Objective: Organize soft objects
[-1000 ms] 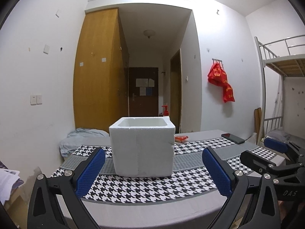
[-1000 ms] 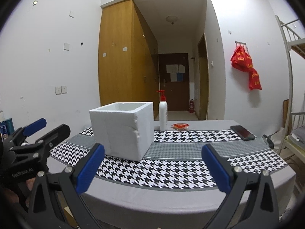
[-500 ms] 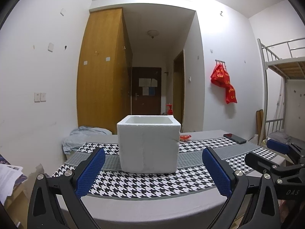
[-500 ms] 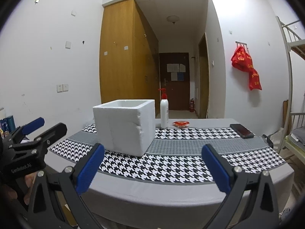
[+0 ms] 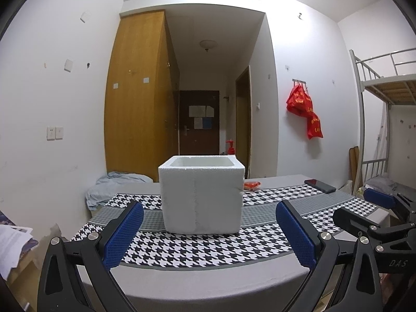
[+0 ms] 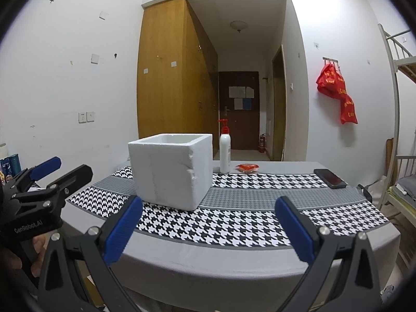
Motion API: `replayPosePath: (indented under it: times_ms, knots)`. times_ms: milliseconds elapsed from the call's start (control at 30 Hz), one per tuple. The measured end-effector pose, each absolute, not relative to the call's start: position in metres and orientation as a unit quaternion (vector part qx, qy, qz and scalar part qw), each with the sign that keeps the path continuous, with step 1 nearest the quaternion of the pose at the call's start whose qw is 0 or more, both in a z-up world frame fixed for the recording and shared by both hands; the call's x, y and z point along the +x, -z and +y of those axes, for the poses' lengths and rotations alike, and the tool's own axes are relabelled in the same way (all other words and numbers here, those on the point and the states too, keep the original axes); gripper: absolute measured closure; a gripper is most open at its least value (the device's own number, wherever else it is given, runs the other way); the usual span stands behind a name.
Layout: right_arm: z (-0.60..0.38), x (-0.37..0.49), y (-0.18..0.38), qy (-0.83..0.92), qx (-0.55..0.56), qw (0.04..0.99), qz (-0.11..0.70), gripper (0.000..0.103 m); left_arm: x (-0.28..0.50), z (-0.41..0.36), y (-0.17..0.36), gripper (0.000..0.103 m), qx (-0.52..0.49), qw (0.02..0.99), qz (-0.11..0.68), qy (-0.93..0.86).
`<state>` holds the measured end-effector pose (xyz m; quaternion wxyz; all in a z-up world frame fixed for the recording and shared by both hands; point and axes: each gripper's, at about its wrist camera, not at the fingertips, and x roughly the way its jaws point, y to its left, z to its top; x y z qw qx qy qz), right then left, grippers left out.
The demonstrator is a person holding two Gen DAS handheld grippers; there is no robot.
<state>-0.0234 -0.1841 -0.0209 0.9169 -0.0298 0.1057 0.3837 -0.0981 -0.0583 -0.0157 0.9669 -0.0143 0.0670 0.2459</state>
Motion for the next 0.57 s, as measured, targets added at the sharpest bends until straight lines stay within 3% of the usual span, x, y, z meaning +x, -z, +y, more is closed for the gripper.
replayPosePath:
  times_ms: [567]
  knots:
    - [-0.1843, -0.0223, 0.0216, -0.384, -0.029, 0.916, 0.108, 0.000, -0.0985, -0.0562, 0.0159, 0.001, -0.016, 0.967, 0.069, -0.245]
